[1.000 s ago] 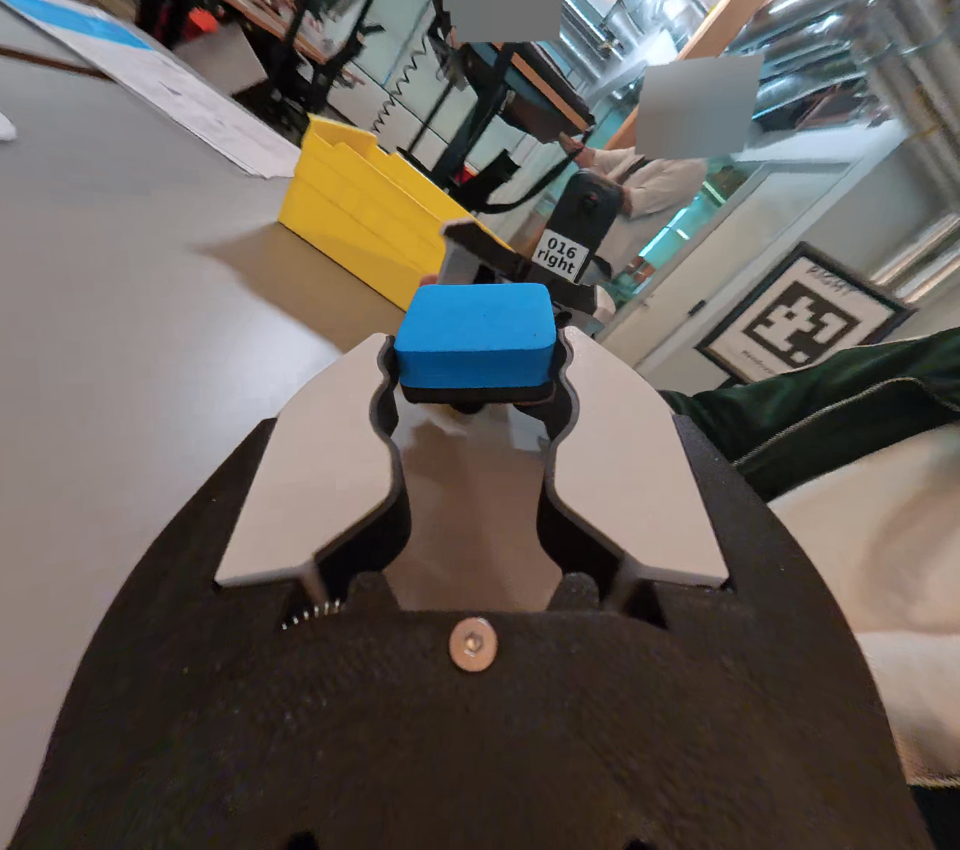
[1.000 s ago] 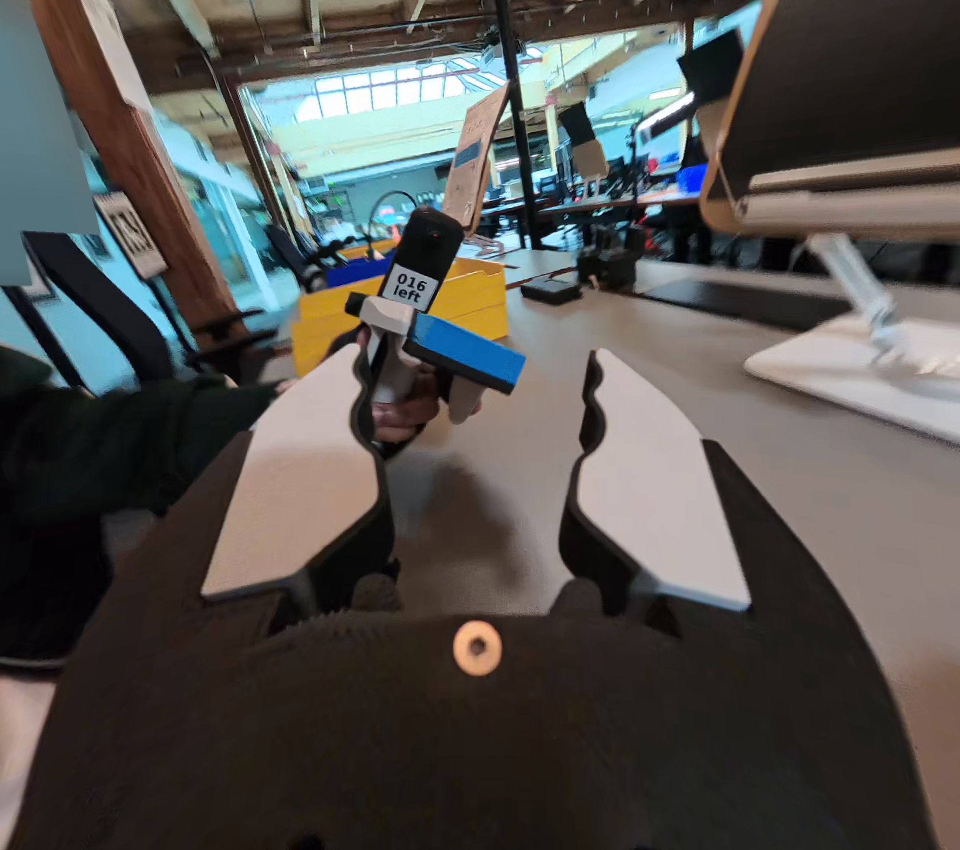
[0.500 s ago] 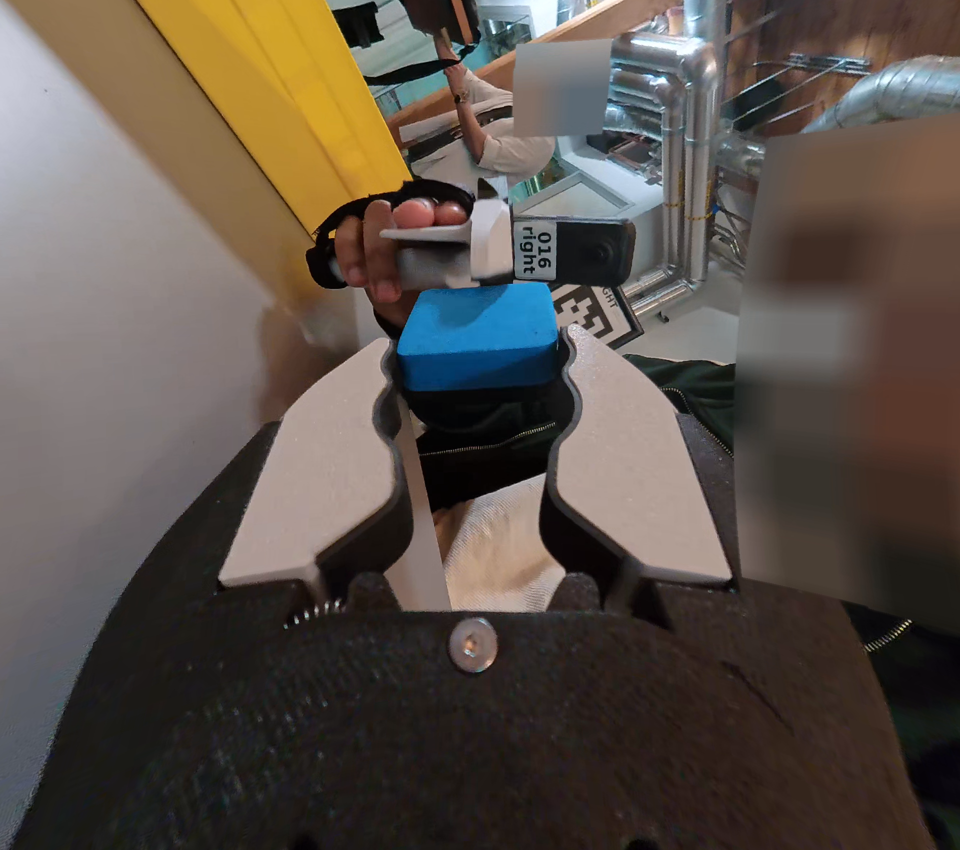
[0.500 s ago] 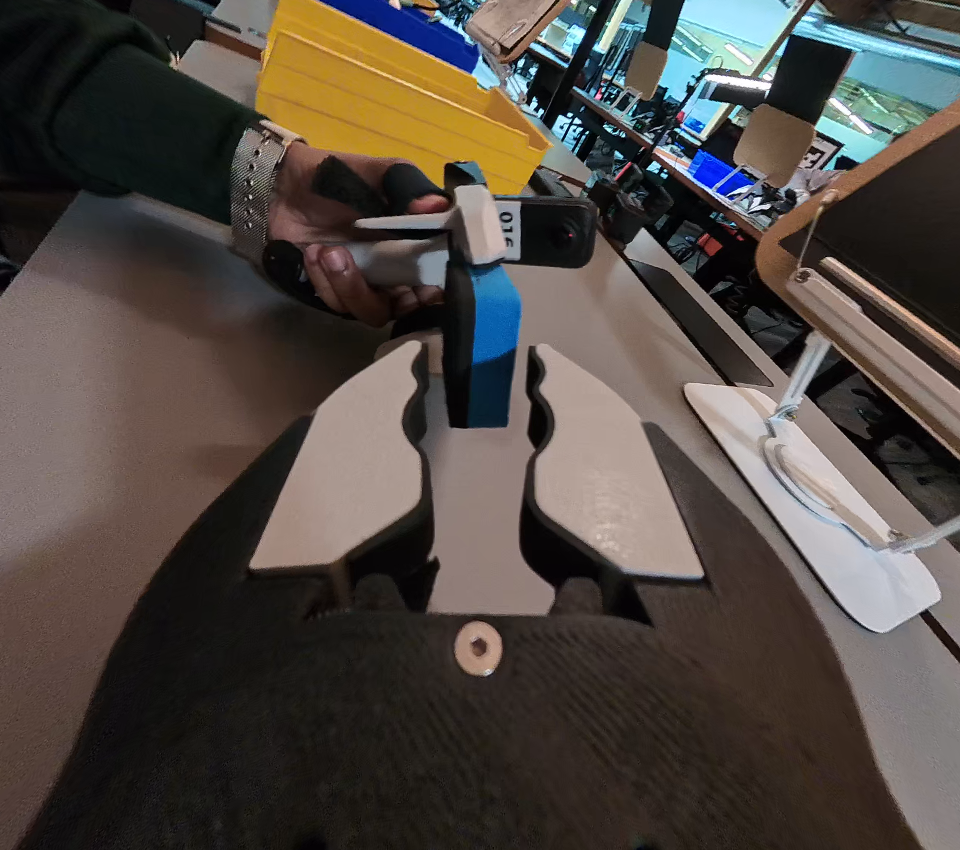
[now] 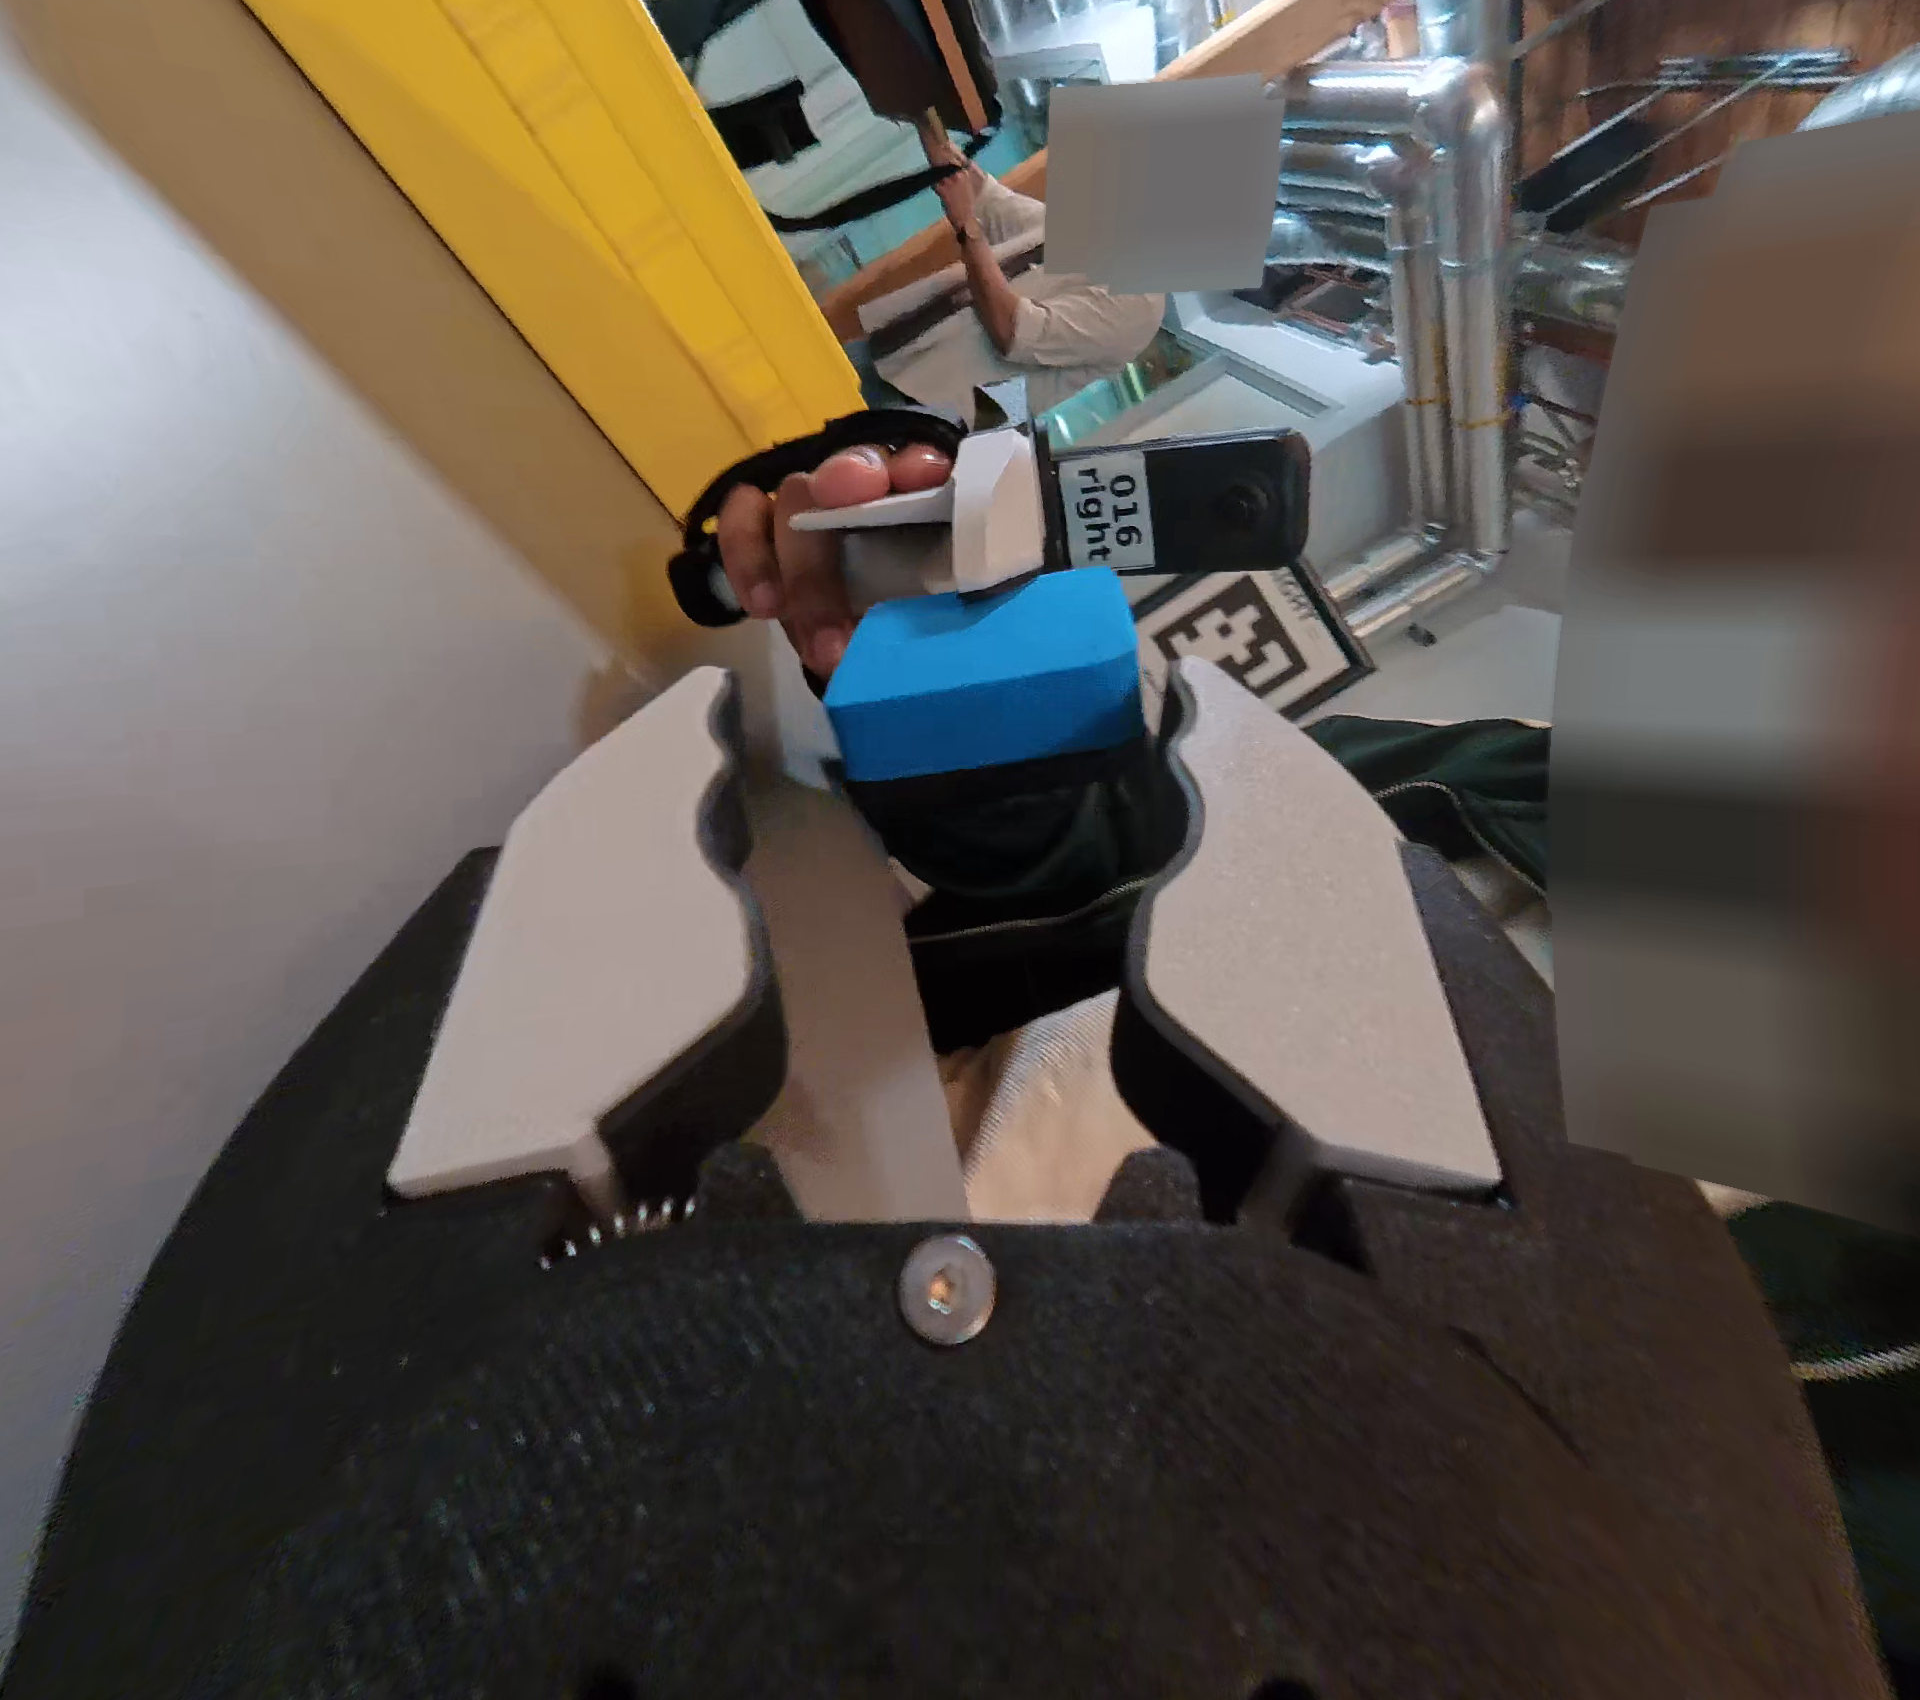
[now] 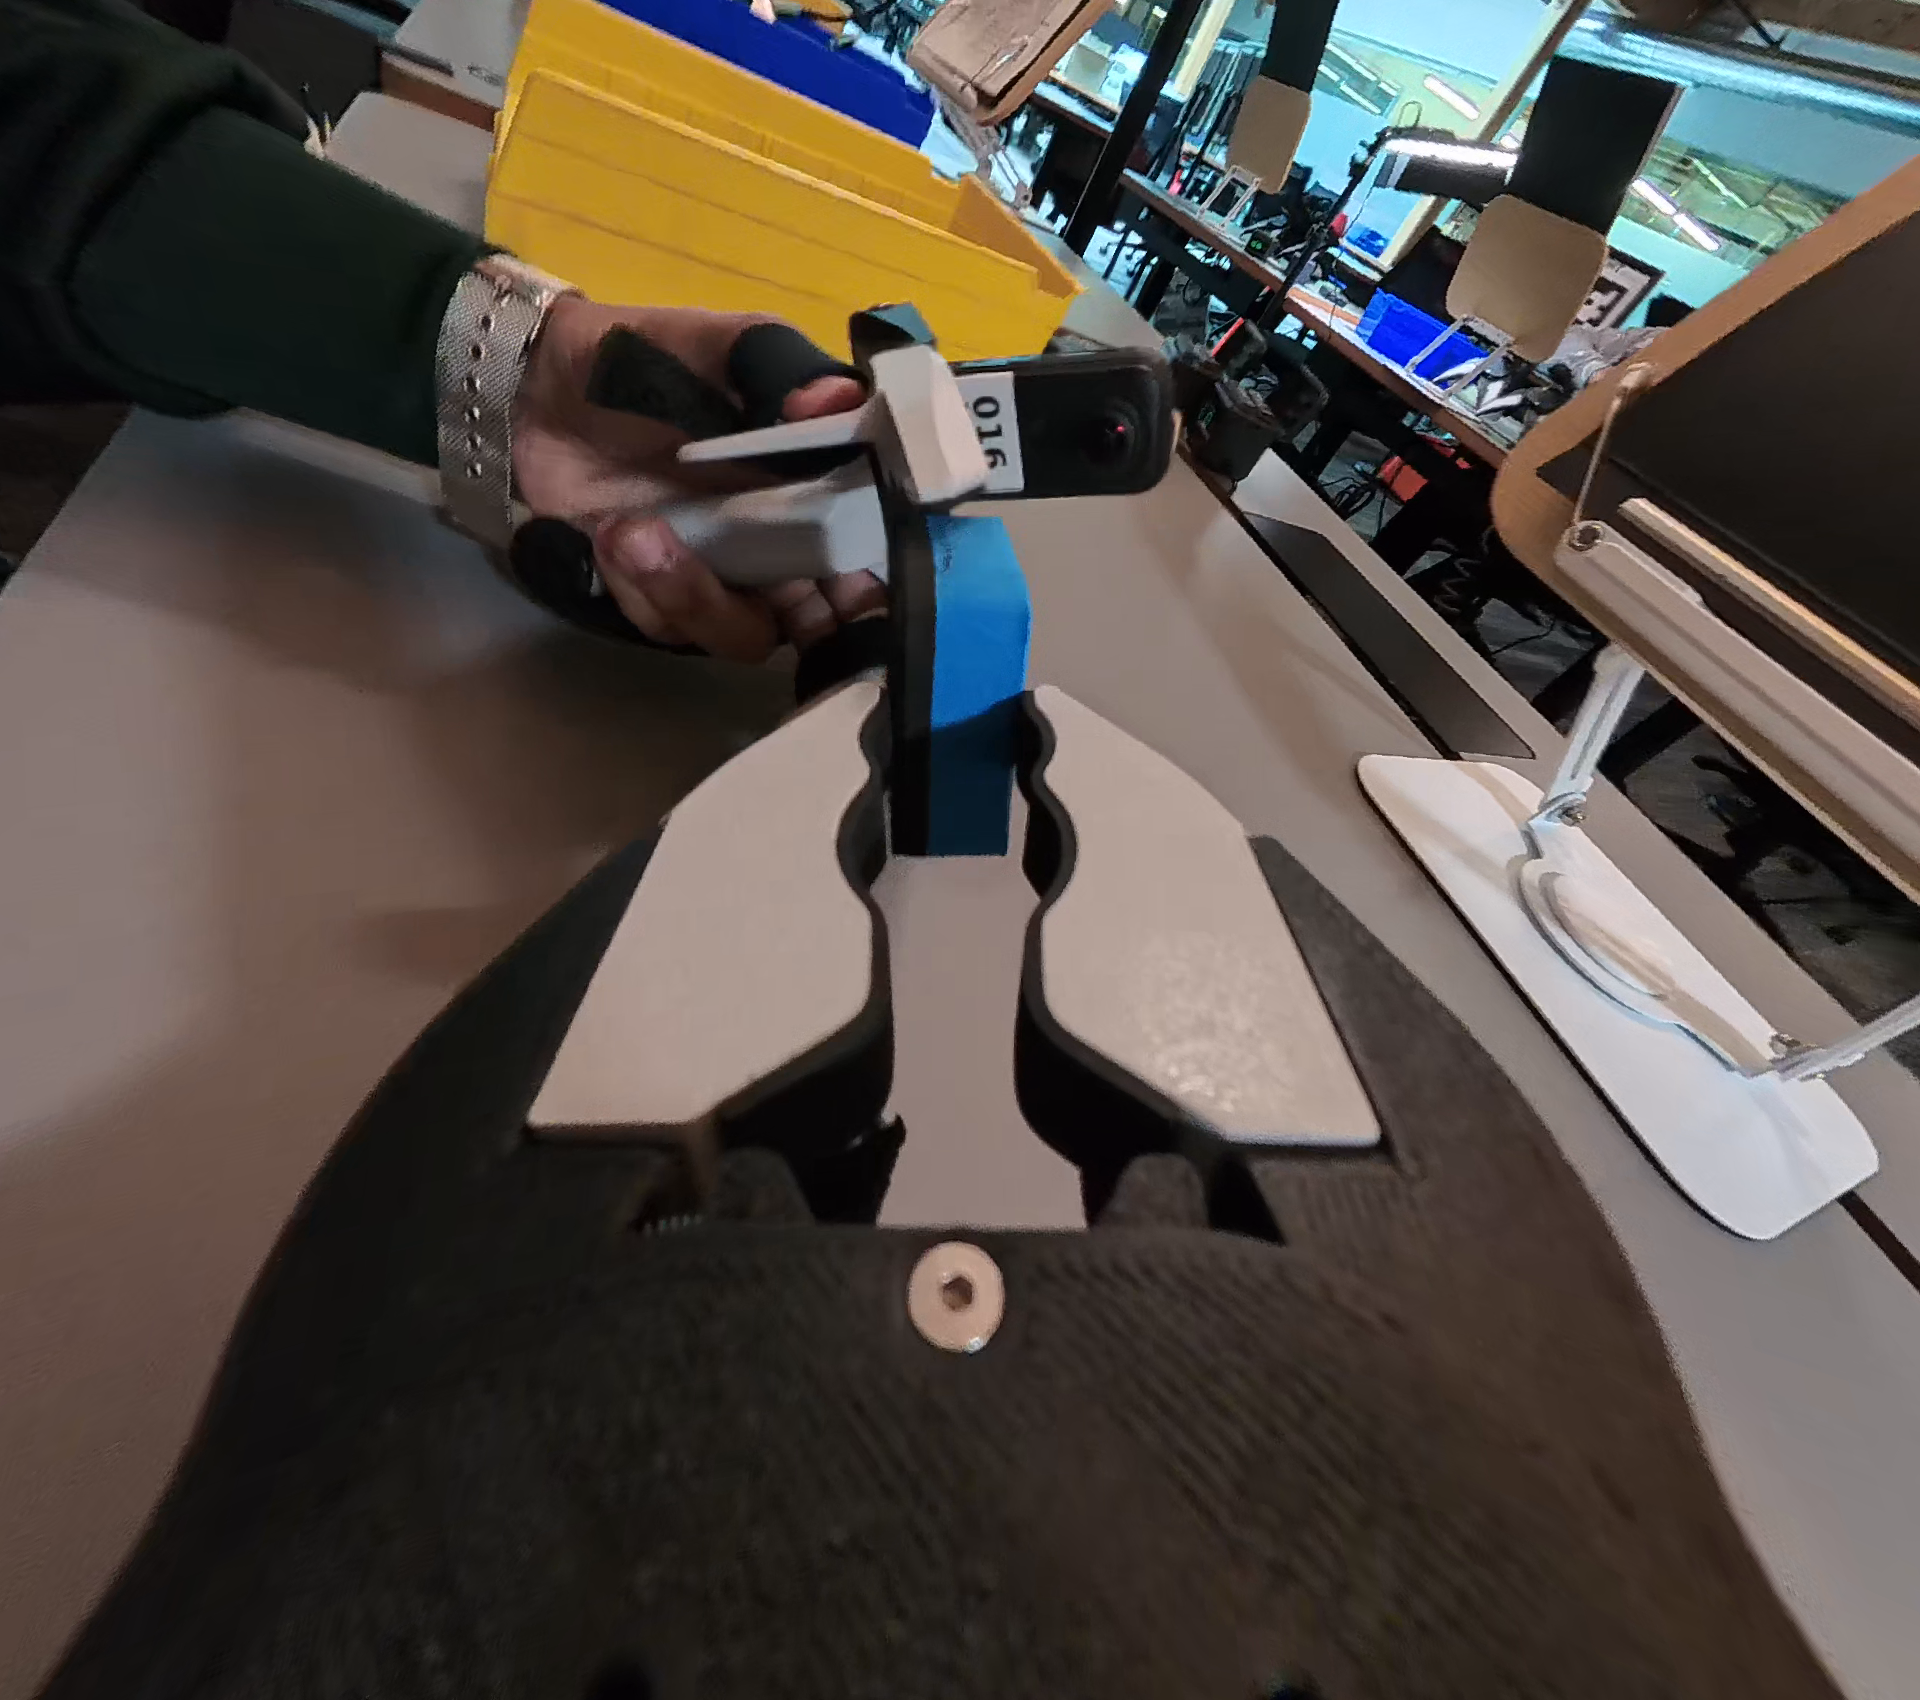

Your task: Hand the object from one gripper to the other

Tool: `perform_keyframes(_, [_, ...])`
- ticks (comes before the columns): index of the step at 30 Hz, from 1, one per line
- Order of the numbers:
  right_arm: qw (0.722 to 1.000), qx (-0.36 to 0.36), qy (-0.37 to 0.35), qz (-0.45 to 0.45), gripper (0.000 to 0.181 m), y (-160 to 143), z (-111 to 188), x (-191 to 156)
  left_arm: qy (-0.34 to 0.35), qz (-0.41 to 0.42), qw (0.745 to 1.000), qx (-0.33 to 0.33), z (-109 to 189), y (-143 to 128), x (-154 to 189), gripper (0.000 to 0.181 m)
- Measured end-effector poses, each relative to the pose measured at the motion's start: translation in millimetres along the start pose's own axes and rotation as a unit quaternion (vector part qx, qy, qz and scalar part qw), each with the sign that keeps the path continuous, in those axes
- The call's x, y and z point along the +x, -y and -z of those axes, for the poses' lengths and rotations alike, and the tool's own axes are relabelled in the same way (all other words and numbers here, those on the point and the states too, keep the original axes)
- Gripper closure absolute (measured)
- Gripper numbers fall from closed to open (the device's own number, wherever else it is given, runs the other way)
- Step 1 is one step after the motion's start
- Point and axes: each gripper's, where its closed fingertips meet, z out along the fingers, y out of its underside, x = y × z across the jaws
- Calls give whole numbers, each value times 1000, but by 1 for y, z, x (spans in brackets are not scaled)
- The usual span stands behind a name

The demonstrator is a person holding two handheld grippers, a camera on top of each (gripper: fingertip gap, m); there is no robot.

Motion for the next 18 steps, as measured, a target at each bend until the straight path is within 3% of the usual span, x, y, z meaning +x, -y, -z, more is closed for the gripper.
perform_keyframes(1, [1000,8,-3,-13,159,2,1,3,7,-14,1000,6,1,2,0,96])
perform_keyframes(4, [995,13,-2,-104,159,2,8,12,8,-61,997,43,5,13,6,91])
perform_keyframes(8, [951,35,59,-302,159,6,14,15,30,-156,986,53,7,18,12,106])
perform_keyframes(18, [905,70,102,-406,159,10,17,18,67,-306,949,23,-4,8,21,137])
